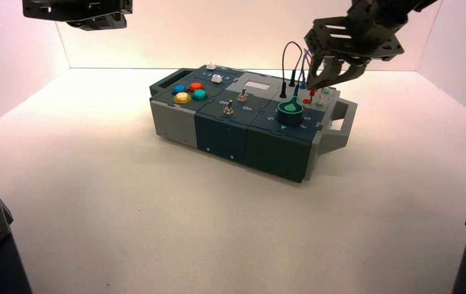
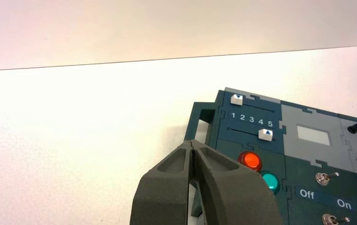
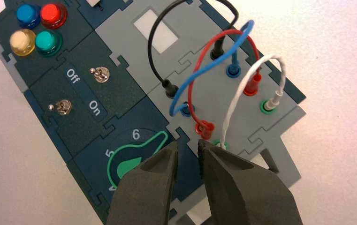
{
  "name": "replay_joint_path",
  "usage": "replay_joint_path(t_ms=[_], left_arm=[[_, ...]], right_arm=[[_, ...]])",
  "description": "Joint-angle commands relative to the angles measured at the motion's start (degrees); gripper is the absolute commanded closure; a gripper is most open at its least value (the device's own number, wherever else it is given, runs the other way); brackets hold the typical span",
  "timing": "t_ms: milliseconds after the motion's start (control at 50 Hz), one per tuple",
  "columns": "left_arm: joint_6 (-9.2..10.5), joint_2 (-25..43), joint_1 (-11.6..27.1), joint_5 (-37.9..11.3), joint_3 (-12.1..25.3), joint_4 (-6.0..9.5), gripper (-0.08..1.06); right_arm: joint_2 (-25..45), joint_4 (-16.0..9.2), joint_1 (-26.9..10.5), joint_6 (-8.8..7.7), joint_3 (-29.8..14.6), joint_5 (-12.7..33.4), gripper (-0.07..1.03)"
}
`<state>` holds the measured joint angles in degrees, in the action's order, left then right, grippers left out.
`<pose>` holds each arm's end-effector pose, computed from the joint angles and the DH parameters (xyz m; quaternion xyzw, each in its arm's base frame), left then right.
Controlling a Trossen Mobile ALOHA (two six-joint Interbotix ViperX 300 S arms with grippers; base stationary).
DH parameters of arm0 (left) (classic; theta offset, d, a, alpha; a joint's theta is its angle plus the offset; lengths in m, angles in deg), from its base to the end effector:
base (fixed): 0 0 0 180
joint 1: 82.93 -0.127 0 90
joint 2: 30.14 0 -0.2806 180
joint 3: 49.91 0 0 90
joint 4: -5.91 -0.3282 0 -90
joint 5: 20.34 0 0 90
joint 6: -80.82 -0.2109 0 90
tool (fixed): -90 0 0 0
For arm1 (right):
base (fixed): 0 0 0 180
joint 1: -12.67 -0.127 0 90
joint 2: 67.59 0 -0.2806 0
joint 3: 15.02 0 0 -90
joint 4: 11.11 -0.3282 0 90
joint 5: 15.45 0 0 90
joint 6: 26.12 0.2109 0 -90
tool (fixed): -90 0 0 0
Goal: Insert the red wire.
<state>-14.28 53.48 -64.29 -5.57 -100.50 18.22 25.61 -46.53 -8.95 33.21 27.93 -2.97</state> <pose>0.3702 -0.1128 0.0725 -0.0085 0.2595 -0.1153 0.9588 0.3239 0.1568 -0.0037 -0.0287 0.4762 0.2024 0.8553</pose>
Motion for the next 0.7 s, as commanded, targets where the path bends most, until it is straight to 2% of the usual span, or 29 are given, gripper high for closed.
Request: replay_joint_path(t_ms=[20,300,700], left_arm=[[0.09,-0.79,0.26,0.53,1.32,0.09,1.01],[0.09,-0.79,0.18,0.53,1.32,0.09,1.00],[0.09,-0.79,0.26,0.53,1.41,0.09,1.01]], right_arm=[[-2.20,0.35,1.85,-0.26,0.00,-0.18,0.71],[-2.64,0.26,2.55,-0.26,-0.26,-0.79,0.71],[0.18,0.09,2.46,-0.18,-1.85,-2.90,0.71]])
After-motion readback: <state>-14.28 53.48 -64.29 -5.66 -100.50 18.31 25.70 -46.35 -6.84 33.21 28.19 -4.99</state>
